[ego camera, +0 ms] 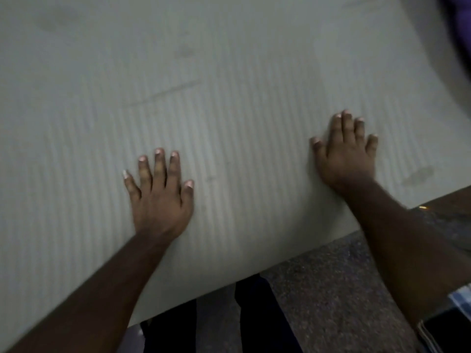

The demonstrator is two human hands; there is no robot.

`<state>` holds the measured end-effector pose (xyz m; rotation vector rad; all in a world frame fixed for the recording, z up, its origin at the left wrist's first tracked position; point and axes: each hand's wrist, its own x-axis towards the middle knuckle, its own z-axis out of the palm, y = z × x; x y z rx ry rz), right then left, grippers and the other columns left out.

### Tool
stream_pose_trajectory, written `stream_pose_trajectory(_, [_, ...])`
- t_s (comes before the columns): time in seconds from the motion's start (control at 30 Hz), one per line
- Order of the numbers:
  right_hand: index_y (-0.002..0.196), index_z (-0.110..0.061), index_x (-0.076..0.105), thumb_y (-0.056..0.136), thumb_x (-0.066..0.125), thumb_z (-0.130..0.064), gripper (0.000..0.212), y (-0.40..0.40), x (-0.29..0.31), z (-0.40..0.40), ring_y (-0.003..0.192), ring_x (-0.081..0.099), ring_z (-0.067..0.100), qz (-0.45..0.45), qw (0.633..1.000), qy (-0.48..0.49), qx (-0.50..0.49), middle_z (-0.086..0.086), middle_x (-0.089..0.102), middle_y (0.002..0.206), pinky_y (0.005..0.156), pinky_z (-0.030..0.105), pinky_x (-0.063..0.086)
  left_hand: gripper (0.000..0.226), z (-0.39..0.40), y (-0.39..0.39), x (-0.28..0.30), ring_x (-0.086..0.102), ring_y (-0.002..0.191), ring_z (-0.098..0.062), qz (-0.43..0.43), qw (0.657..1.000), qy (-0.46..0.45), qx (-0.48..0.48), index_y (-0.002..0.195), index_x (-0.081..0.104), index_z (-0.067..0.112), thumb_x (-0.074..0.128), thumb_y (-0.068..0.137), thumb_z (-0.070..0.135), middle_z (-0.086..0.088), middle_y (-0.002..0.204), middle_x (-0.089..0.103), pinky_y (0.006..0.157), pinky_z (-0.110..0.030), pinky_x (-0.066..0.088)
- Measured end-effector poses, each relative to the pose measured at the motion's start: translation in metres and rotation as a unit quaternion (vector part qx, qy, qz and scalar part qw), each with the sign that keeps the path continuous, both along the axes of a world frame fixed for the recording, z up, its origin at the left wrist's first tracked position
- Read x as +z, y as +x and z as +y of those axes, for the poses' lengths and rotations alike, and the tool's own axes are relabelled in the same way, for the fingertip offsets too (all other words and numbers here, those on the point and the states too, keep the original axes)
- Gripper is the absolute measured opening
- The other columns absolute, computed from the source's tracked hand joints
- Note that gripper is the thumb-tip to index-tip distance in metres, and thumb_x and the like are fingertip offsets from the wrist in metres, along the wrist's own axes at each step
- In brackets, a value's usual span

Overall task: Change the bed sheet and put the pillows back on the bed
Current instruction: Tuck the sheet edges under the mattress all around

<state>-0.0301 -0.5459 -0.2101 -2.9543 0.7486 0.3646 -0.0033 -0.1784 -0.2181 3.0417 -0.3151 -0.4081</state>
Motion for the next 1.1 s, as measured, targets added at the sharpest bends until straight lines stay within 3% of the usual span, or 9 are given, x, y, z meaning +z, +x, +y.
stream_pose_trajectory(0.1, [0.155, -0.002, 0.026, 0.100, 0.025, -0.048, 0.072, -0.014, 0.006, 0.056, 0.148, 0.024, 0.041, -0.036, 0.995, 0.023, 0.087, 0.021, 0.025, 0.161, 0.116, 0.064, 0.021, 0.071, -0.048, -0.036, 0.011, 0.013, 0.153, -0.037, 0.015, 0.998, -0.018, -0.051, 0.159, 0.023, 0.017, 0.032, 0.099, 0.053, -0.010, 0.166, 0.018, 0.118, -0.067, 0.008])
stream_pose_trajectory(0.23, [0.150, -0.016, 0.043, 0.101, 0.040, -0.042, 0.056, -0.077, 0.007, 0.107, 0.148, 0.031, 0.028, -0.035, 0.951, 0.079, 0.297, 0.007, 0.036, 0.159, 0.117, 0.057, 0.023, 0.070, -0.084, -0.085, 0.011, 0.015, 0.153, -0.035, 0.026, 0.992, -0.007, -0.124, 0.158, 0.029, 0.018, 0.036, 0.098, 0.053, -0.007, 0.166, 0.022, 0.116, -0.068, 0.011])
stream_pose_trajectory(0.37, [0.154, -0.022, 0.037, 0.101, 0.030, -0.053, 0.061, -0.065, 0.002, 0.003, 0.150, 0.028, 0.024, -0.006, 0.972, 0.024, 0.235, 0.002, 0.032, 0.161, 0.120, 0.053, 0.019, 0.072, -0.085, -0.050, 0.003, 0.015, 0.154, -0.031, 0.021, 0.994, 0.029, -0.102, 0.159, 0.025, 0.026, 0.031, 0.096, 0.059, -0.004, 0.166, 0.021, 0.118, -0.065, 0.009])
stream_pose_trajectory(0.5, [0.159, -0.019, 0.018, 0.101, 0.019, -0.057, 0.069, -0.057, 0.012, -0.102, 0.153, 0.013, 0.028, 0.032, 0.998, -0.004, 0.060, 0.005, 0.017, 0.166, 0.121, 0.058, 0.011, 0.070, -0.091, -0.027, 0.005, 0.007, 0.154, -0.032, 0.028, 0.998, 0.018, -0.045, 0.160, 0.019, 0.026, 0.028, 0.098, 0.056, -0.006, 0.168, 0.015, 0.119, -0.065, 0.006])
stream_pose_trajectory(0.57, [0.158, -0.012, 0.016, 0.101, 0.019, -0.056, 0.072, -0.052, 0.016, -0.098, 0.153, 0.012, 0.035, 0.023, 0.999, -0.017, -0.017, 0.013, 0.014, 0.166, 0.118, 0.063, 0.013, 0.071, -0.110, -0.043, 0.010, 0.010, 0.154, -0.035, 0.025, 0.997, 0.010, -0.066, 0.159, 0.023, 0.021, 0.031, 0.097, 0.055, -0.008, 0.167, 0.017, 0.118, -0.066, 0.009])
stream_pose_trajectory(0.77, [0.152, -0.022, 0.041, 0.099, 0.040, -0.052, 0.061, -0.051, 0.005, 0.010, 0.150, 0.027, 0.026, -0.019, 0.958, 0.062, 0.280, 0.004, 0.031, 0.162, 0.117, 0.059, 0.019, 0.072, -0.170, -0.030, 0.002, 0.017, 0.153, -0.032, 0.006, 0.985, -0.015, -0.172, 0.158, 0.027, 0.025, 0.032, 0.096, 0.062, -0.004, 0.166, 0.022, 0.118, -0.066, 0.010])
stream_pose_trajectory(0.9, [0.158, -0.025, 0.022, 0.098, 0.023, -0.061, 0.070, 0.007, -0.011, -0.082, 0.153, 0.018, 0.026, 0.012, 0.981, 0.018, 0.192, 0.001, 0.019, 0.166, 0.121, 0.055, 0.014, 0.069, -0.162, 0.058, -0.009, 0.018, 0.153, -0.029, -0.007, 0.977, 0.003, -0.213, 0.159, 0.023, 0.033, 0.030, 0.096, 0.062, -0.003, 0.166, 0.021, 0.121, -0.061, 0.008])
stream_pose_trajectory(1.03, [0.159, -0.013, 0.013, 0.101, 0.021, -0.057, 0.073, 0.067, -0.001, -0.141, 0.154, 0.009, 0.031, -0.001, 1.000, 0.013, -0.025, 0.010, 0.010, 0.167, 0.120, 0.060, 0.012, 0.069, -0.162, 0.139, -0.010, 0.016, 0.153, -0.031, -0.045, 0.994, -0.001, -0.104, 0.159, 0.024, 0.027, 0.030, 0.096, 0.057, -0.007, 0.166, 0.021, 0.122, -0.059, 0.005])
stream_pose_trajectory(1.1, [0.155, -0.003, 0.024, 0.101, 0.027, -0.051, 0.072, 0.090, -0.001, -0.104, 0.149, 0.023, 0.041, -0.055, 0.998, 0.006, 0.033, 0.022, 0.024, 0.161, 0.115, 0.065, 0.022, 0.070, -0.171, 0.151, -0.008, 0.015, 0.153, -0.035, -0.047, 0.991, 0.005, -0.123, 0.159, 0.023, 0.023, 0.030, 0.097, 0.055, -0.008, 0.166, 0.021, 0.121, -0.061, 0.004])
